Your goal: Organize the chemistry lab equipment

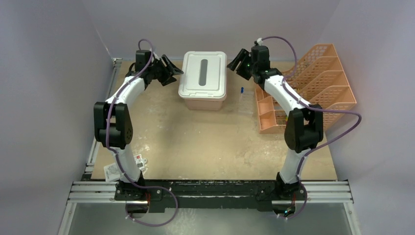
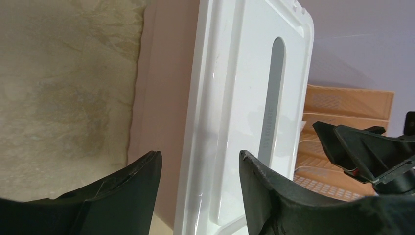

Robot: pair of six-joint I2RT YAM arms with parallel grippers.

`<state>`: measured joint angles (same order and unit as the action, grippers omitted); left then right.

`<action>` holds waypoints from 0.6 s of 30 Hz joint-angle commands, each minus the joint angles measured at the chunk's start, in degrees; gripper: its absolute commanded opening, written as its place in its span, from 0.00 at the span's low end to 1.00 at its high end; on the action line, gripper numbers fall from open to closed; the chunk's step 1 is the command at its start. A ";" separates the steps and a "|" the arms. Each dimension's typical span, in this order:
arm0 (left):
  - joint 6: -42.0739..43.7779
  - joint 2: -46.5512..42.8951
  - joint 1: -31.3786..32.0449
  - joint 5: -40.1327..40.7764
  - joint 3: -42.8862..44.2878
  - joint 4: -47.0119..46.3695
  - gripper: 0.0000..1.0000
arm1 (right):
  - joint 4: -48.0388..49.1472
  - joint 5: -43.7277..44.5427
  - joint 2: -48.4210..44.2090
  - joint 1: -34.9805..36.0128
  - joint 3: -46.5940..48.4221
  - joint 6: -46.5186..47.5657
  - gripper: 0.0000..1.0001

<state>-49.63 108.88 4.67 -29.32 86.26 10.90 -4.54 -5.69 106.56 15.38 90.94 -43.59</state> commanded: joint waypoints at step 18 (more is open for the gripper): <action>9.20 2.04 0.50 -0.73 6.02 4.62 0.56 | -13.32 5.51 6.10 3.48 7.87 7.51 0.48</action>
<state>-40.88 111.07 4.67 -27.99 90.56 17.52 -15.03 -4.08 114.72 18.96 99.31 -37.06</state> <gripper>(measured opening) 0.564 0.508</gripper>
